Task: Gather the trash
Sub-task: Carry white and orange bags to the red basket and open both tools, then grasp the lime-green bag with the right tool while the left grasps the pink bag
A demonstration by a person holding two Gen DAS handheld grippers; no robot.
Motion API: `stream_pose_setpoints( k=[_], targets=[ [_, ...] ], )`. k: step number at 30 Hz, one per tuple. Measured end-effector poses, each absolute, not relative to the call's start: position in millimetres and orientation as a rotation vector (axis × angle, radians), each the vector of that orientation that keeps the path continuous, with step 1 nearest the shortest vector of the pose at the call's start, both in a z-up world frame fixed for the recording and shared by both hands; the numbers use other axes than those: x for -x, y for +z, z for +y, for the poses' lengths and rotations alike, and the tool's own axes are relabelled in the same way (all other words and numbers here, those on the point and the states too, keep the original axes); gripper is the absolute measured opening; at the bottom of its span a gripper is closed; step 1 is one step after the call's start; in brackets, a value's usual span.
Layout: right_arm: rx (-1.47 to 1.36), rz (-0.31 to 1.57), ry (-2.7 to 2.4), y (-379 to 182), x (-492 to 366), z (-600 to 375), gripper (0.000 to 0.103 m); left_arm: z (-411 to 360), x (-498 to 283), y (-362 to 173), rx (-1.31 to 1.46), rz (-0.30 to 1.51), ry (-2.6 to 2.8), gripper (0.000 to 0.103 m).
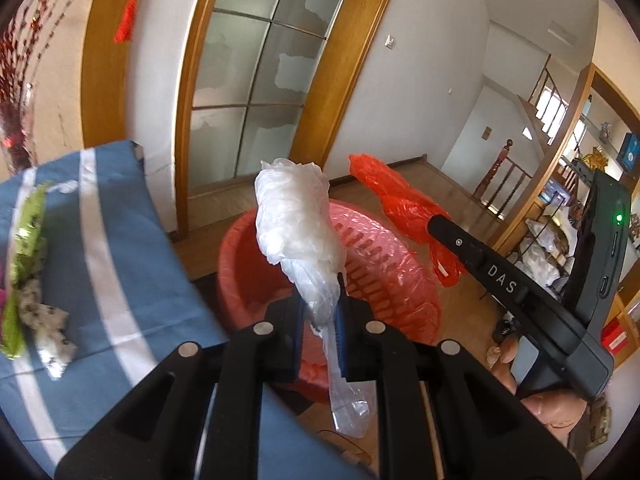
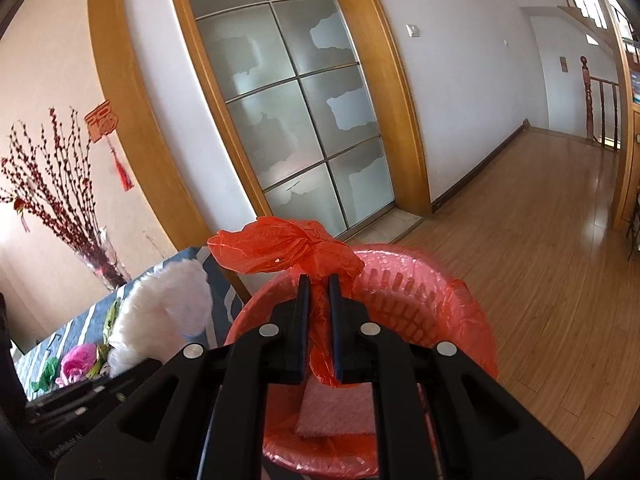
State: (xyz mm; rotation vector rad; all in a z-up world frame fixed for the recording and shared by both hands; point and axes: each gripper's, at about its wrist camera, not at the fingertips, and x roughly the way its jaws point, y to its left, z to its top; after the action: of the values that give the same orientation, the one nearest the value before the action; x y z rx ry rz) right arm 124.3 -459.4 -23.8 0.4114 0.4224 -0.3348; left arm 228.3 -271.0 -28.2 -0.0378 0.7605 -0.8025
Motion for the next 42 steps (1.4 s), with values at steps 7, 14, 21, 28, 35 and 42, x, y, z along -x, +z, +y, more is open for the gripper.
stream_pose_setpoints(
  k=[7,14,21,28,35,42],
  targets=[
    [-0.502,0.473,-0.360,-44.3,-125.6,-479.8,0.027,-291.4,-245.6,-53.9,0.030,0.820,-0.764,0.037],
    [-0.471,0.480,-0.396,-44.7,-116.9,-475.8,0.042,-267.5,-246.4,-56.8,0.019,0.810,-0.687,0.053],
    [-0.397,0.493,-0.344,-36.2,-125.7,-449.7,0.045,-208.8,-235.2,-49.3,-0.046,0.739,-0.530,0.064],
    [-0.324,0.535,-0.204,-30.7,-150.2,-395.3,0.045,-126.3,-237.5,-46.2,-0.046,0.696,-0.356,0.065],
    [-0.243,0.596,-0.049,-33.2,-179.9,-329.5,0.045,-41.2,-237.4,-38.0,-0.036,0.633,-0.154,0.069],
    [-0.196,0.668,0.114,-39.3,-211.1,-260.1,0.039,17.9,-239.1,-34.8,-0.055,0.598,0.008,0.073]
  ],
)
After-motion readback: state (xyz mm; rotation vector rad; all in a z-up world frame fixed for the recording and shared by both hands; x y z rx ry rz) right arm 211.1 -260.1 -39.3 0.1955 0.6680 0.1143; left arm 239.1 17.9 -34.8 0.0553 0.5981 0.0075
